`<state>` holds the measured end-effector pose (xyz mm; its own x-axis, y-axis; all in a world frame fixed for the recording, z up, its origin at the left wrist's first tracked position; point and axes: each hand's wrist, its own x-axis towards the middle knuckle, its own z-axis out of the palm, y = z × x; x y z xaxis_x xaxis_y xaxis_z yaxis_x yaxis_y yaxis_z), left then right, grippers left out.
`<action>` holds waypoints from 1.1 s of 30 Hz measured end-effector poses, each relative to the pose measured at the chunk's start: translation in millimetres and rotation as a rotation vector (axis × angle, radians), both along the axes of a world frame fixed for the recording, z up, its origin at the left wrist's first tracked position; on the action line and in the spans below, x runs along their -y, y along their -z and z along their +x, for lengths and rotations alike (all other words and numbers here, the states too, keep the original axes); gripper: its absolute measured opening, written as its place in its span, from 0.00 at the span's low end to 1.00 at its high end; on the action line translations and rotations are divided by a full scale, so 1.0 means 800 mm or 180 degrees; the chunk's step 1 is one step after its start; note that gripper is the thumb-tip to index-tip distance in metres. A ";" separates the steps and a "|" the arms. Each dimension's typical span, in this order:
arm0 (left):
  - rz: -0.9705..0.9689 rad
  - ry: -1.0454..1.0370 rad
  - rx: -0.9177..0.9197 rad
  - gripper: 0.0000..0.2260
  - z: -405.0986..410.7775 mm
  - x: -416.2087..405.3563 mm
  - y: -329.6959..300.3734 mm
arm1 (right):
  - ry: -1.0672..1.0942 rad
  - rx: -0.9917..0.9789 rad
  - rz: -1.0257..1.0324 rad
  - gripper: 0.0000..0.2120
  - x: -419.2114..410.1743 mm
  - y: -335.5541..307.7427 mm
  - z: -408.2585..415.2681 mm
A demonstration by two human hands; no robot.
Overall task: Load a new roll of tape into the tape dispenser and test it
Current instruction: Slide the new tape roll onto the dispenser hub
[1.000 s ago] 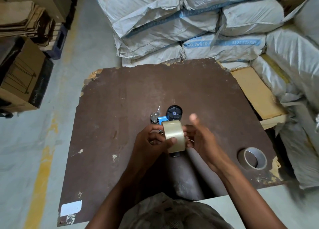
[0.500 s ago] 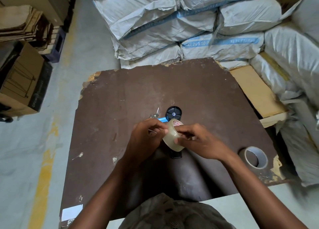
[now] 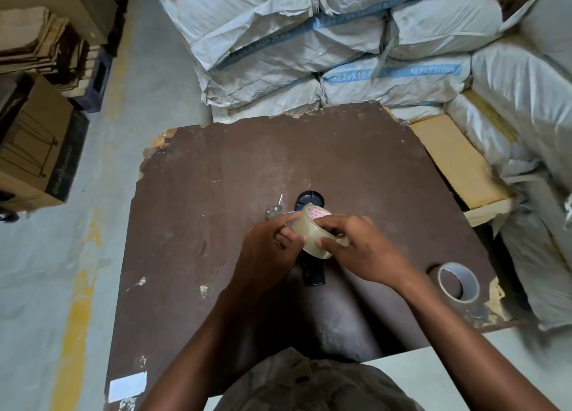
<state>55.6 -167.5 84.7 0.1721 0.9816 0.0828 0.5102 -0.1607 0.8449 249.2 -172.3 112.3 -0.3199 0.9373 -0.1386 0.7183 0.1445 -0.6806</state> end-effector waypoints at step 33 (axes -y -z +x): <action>-0.0678 -0.0348 0.0750 0.11 0.014 -0.029 0.045 | -0.0008 0.0005 -0.0274 0.17 -0.030 0.030 0.021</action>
